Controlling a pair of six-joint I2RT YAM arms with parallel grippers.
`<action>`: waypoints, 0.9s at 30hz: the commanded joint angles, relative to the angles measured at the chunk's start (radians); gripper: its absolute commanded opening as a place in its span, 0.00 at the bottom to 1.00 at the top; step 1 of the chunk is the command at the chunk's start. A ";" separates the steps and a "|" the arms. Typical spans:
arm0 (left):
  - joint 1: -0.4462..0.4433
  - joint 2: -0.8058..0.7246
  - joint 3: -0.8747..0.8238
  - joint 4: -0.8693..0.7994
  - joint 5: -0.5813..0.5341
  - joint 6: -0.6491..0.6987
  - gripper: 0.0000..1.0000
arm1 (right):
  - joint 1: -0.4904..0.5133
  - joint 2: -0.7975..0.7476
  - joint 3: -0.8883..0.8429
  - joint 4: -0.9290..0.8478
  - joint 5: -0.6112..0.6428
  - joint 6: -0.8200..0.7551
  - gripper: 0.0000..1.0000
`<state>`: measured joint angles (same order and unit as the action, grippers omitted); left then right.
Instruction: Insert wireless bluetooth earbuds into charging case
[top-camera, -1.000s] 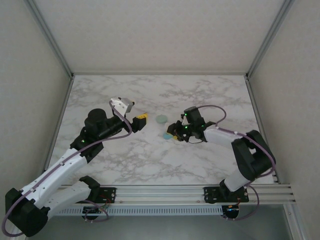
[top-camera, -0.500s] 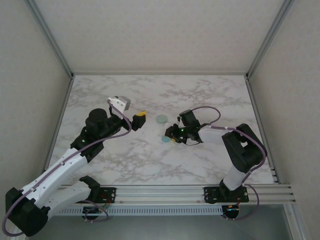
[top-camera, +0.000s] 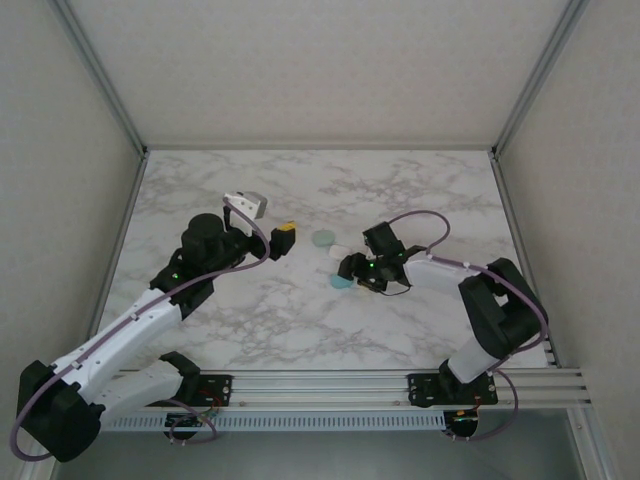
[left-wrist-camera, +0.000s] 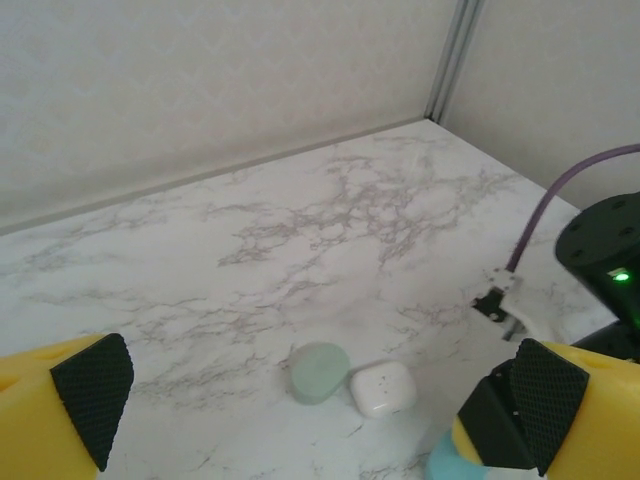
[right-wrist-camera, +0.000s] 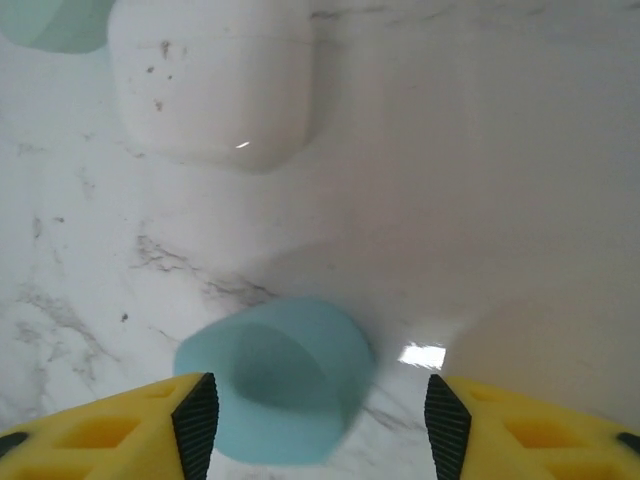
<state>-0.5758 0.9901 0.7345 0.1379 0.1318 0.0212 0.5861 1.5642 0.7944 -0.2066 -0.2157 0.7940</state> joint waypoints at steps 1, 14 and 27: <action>0.020 -0.019 -0.010 0.032 -0.075 -0.010 1.00 | -0.007 -0.128 0.090 -0.252 0.274 -0.098 0.64; 0.372 0.026 -0.181 -0.045 -0.472 -0.069 1.00 | -0.299 -0.285 -0.149 0.222 0.773 -0.645 0.99; 0.510 0.376 -0.299 0.501 -0.251 0.003 1.00 | -0.383 -0.194 -0.488 1.013 0.175 -0.983 0.99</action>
<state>-0.0875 1.3151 0.4416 0.4305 -0.2054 0.0151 0.2180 1.3930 0.3714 0.5797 0.1226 -0.0956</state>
